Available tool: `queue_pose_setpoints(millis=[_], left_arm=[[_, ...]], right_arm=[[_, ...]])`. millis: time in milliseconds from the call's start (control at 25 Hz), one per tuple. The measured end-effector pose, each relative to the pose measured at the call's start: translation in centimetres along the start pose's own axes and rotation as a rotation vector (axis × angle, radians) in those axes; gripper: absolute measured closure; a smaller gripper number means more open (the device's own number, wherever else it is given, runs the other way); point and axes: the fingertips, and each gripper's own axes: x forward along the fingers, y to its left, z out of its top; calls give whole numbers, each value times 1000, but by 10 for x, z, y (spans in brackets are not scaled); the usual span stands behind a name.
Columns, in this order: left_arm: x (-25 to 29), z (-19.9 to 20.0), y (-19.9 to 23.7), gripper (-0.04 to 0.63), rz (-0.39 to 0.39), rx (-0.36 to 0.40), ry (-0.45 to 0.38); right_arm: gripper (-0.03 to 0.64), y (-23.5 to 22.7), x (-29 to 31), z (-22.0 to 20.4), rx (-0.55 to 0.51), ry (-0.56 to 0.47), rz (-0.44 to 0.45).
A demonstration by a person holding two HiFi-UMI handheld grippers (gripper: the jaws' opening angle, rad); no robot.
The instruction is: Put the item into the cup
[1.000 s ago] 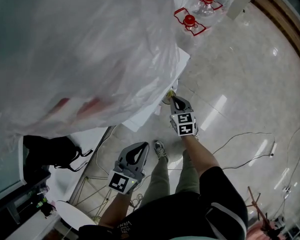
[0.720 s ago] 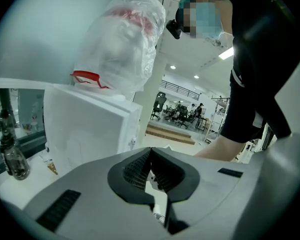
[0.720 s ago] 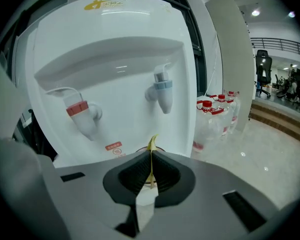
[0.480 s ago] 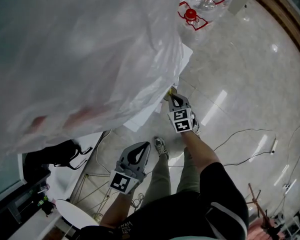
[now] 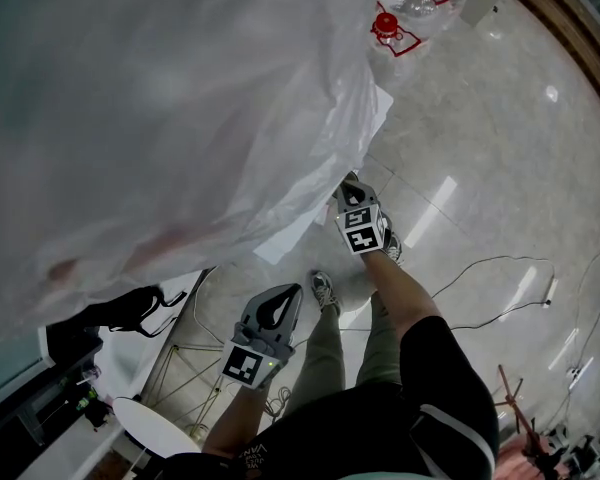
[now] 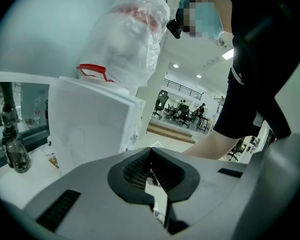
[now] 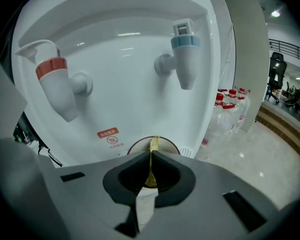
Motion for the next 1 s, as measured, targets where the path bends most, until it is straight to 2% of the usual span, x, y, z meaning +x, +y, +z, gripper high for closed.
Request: queue_pose_setpoints(millis=[560, 1000], left_arm=[[2, 8, -6, 575, -12, 37, -12], [2, 39, -29, 575, -60, 88, -79]], right_arm=[[569, 0, -20, 14, 90, -100, 27], [569, 7, -107, 46, 140, -217, 18]])
